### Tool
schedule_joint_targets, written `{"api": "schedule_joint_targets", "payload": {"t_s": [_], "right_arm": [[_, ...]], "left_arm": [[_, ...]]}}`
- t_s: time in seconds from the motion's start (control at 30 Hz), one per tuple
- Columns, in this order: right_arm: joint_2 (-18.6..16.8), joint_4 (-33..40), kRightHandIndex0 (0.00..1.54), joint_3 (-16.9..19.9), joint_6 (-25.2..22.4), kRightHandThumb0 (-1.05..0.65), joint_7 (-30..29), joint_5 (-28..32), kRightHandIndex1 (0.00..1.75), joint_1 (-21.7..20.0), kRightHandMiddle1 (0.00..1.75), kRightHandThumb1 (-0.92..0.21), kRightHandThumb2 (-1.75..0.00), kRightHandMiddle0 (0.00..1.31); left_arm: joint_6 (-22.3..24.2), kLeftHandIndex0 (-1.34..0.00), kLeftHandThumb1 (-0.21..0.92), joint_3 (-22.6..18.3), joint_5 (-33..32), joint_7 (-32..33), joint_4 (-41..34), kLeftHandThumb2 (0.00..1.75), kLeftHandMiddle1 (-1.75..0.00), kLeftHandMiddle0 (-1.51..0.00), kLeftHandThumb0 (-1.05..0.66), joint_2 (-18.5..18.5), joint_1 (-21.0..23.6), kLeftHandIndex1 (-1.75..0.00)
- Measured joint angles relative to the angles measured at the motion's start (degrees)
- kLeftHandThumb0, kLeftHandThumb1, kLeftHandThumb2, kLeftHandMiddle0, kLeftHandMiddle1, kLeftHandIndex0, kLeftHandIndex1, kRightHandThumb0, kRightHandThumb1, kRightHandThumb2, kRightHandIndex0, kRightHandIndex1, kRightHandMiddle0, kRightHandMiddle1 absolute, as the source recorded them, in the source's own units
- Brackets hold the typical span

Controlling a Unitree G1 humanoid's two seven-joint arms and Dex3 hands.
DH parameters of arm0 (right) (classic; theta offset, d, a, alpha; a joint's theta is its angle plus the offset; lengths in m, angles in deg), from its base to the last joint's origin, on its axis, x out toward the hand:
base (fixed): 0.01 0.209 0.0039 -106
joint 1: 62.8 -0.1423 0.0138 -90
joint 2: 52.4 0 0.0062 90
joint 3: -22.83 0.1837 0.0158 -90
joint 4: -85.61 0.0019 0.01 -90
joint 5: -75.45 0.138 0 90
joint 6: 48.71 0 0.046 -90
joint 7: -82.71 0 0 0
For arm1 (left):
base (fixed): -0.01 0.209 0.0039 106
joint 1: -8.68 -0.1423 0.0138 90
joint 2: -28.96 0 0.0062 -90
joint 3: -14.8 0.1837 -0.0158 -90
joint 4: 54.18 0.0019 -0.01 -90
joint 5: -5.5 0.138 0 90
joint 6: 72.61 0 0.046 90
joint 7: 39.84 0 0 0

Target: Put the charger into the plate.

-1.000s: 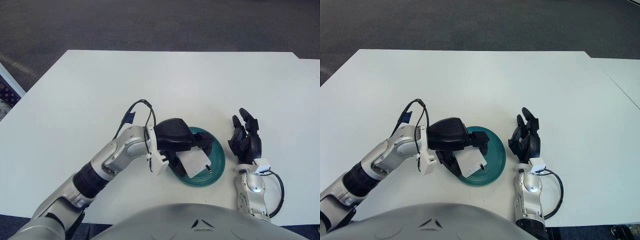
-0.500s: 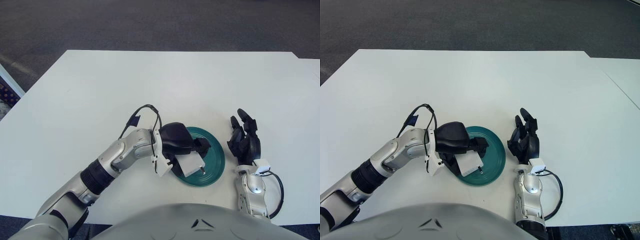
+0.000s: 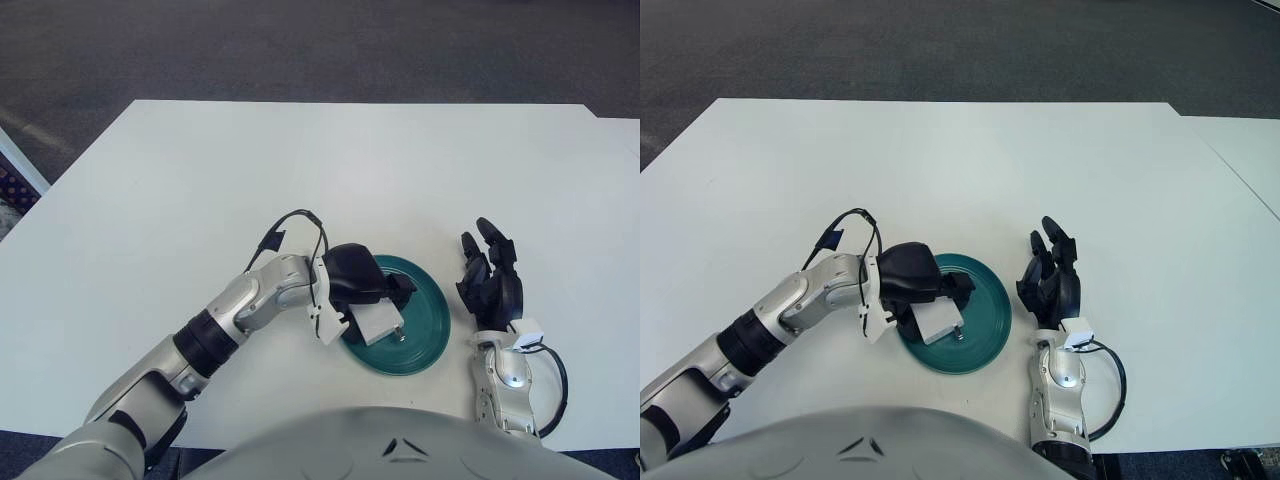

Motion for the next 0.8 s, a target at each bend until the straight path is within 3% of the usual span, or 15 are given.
{"api": "schedule_joint_targets", "payload": {"t_s": [0.2,0.23,0.3,0.53,0.6,0.67,0.7,0.77,0.8], "right_arm": [[-0.33,-0.12,0.34,0.04,0.73,-0.7,-0.73,0.03,0.01,0.0,0.72,-0.92,-0.75,0.0],[-0.39,-0.12,0.34,0.04,0.75,-0.7,-0.84,0.02,0.01,0.0,0.72,-0.92,-0.75,0.0],[-0.44,-0.12,0.35,0.04,0.78,-0.69,-1.04,0.02,0.01,0.0,0.73,-0.92,-0.75,0.0],[-0.45,-0.17,0.34,0.03,0.81,-0.7,-1.04,0.02,0.01,-0.01,0.73,-0.92,-0.76,0.0],[-0.47,-0.17,0.34,0.03,0.81,-0.7,-1.04,0.03,0.01,0.0,0.73,-0.92,-0.76,0.0],[-0.47,-0.17,0.33,0.03,0.82,-0.71,-1.04,0.03,0.0,-0.01,0.73,-0.92,-0.75,0.0],[-0.48,-0.18,0.33,0.03,0.82,-0.71,-1.02,0.05,0.0,-0.02,0.72,-0.92,-0.75,0.0],[-0.48,-0.21,0.33,0.03,0.82,-0.71,-0.78,0.24,0.0,-0.05,0.71,-0.92,-0.75,0.0],[-0.48,-0.22,0.33,0.04,0.81,-0.71,-0.47,0.43,0.0,-0.09,0.7,-0.92,-0.74,0.0]], "left_arm": [[1.9,-0.78,0.87,0.09,1.2,-0.63,0.22,0.69,-1.75,-0.99,-0.48,1.0,0.44,-1.75],[2.08,-0.66,0.74,0.13,1.35,-0.68,0.29,0.82,-1.75,-0.98,-0.46,1.08,0.44,-1.75],[2.17,-0.56,0.59,0.19,1.76,-0.6,0.52,0.98,-1.75,-0.97,-0.44,1.12,0.44,-1.75],[0.66,-0.51,0.47,0.6,4.11,2.79,2.32,1.13,-1.75,-0.98,-0.44,0.97,0.44,-1.75],[-0.31,-0.49,0.49,0.63,4.72,4.31,2.85,1.1,-1.75,-0.97,-0.44,0.73,0.44,-1.75],[-0.92,-0.32,0.74,0.62,5.09,5.43,3.23,0.84,-1.75,-0.95,-0.68,0.67,0.44,-1.75],[-1.19,-0.28,0.78,0.62,5.12,5.93,3.47,0.81,-1.75,-0.86,-0.73,0.68,0.44,-1.68],[-1.22,-0.13,0.86,0.63,5.11,6.01,3.63,0.76,-1.74,-0.43,-0.86,0.77,0.44,-1.45],[-1.15,-0.11,0.87,0.64,5.11,5.97,3.68,0.76,-1.64,-0.36,-0.89,0.8,0.44,-1.38]]}}
